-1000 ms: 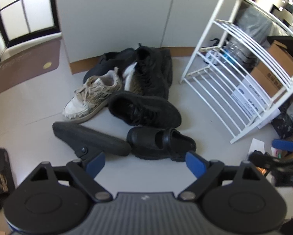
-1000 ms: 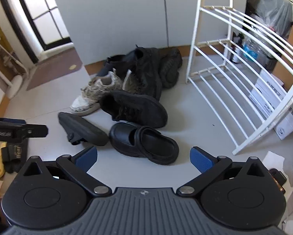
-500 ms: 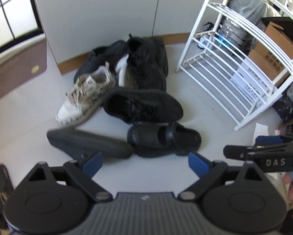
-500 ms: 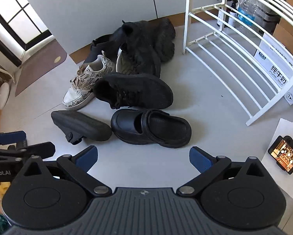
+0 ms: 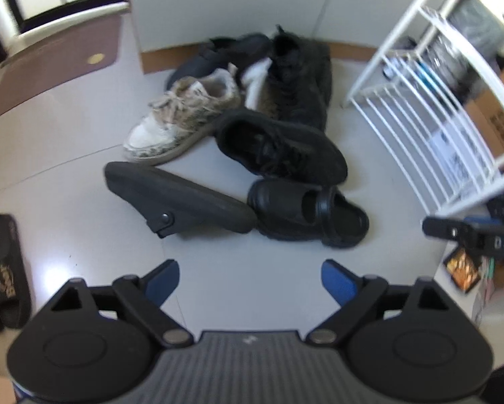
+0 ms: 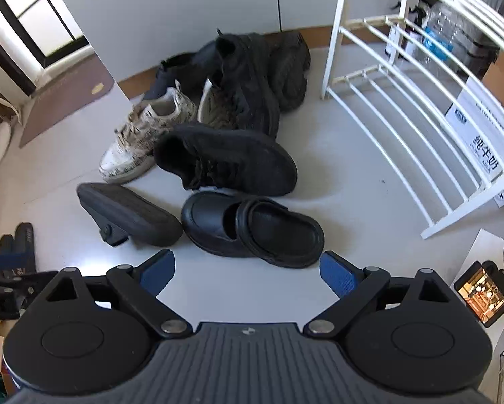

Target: Organize scattered shoes

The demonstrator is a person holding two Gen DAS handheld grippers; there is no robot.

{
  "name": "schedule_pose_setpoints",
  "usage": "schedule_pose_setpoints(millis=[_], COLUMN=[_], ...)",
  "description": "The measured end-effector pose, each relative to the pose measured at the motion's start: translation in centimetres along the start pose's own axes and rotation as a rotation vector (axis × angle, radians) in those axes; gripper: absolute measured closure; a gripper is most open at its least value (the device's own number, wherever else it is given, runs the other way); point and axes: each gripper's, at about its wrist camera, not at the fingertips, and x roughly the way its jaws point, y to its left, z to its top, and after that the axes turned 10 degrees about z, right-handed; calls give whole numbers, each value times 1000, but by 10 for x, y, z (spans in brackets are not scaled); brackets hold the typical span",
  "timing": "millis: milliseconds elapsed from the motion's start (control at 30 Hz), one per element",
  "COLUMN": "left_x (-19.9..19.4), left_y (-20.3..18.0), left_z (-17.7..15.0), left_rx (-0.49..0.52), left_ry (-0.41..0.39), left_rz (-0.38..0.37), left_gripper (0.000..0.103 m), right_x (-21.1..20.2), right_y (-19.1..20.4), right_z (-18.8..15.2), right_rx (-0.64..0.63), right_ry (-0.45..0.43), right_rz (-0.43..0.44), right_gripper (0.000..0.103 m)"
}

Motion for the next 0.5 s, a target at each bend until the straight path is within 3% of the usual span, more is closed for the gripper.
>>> schedule_pose_setpoints(millis=[233, 500], left_x=[-15, -39], left_y=[-1, -31], left_z=[-10, -11], left_rx=[-97, -97], left_ry=[26, -75], left_rz=[-83, -96], left_gripper=[10, 9], right_x=[-24, -32], right_y=[5, -8], right_z=[-17, -28], right_rx=[20, 42], right_ry=[-4, -32], right_rz=[69, 23], right_gripper=[7, 7])
